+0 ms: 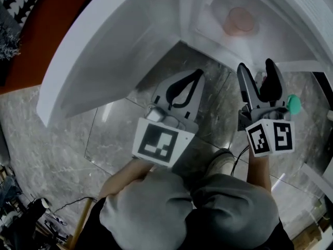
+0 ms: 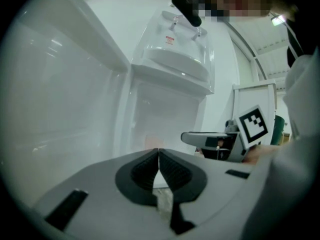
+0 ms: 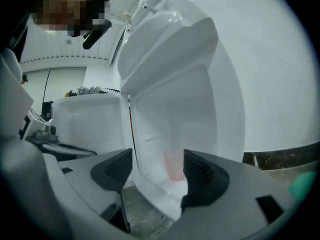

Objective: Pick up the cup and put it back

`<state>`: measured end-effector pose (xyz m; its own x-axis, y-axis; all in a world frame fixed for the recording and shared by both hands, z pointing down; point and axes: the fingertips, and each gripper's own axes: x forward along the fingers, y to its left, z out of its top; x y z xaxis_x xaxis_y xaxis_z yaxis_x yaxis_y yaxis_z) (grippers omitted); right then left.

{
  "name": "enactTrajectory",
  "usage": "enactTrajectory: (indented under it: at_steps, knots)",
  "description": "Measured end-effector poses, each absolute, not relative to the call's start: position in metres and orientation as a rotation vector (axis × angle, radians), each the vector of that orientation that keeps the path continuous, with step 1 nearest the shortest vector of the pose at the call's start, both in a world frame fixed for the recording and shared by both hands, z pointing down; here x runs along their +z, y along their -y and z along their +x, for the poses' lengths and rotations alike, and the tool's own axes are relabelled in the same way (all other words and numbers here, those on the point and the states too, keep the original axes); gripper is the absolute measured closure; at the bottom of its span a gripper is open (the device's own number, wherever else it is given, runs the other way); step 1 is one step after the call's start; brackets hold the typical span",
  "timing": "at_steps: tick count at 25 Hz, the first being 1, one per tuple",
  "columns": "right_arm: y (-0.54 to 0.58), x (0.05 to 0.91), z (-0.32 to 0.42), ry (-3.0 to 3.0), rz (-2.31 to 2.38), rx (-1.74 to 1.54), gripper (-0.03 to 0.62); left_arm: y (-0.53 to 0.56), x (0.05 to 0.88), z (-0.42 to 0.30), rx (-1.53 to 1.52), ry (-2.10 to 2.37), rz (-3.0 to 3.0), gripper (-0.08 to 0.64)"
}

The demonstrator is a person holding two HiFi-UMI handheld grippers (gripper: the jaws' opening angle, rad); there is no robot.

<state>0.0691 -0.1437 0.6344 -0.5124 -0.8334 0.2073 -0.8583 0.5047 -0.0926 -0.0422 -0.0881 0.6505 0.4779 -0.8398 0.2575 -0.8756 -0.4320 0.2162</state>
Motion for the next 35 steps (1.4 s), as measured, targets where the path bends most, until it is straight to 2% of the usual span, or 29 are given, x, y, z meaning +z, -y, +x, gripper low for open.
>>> enactTrajectory:
  at_steps: [2, 9, 11, 18, 35]
  knots:
    - [0.131, 0.624, 0.073, 2.624, 1.495, 0.272, 0.328, 0.087, 0.648, -0.042, 0.156, 1.454, 2.417, 0.546]
    - [0.105, 0.61, 0.078, 2.662, 1.511, 0.297, 0.498, 0.082, 0.638, -0.037, 0.149, 1.451, 2.441, 0.546]
    - [0.097, 0.612, 0.075, 2.678, 1.469, 0.309, 0.572, 0.081, 0.635, -0.038, 0.14, 1.455, 2.446, 0.546]
    - [0.083, 0.612, 0.057, 2.739, 1.315, 0.33, 0.583, 0.08, 0.627, -0.042, 0.109, 1.487, 2.436, 0.546]
    - [0.08, 0.623, 0.051, 2.74, 1.268, 0.354, 0.583, 0.078, 0.633, -0.032, 0.14, 1.456, 2.437, 0.546]
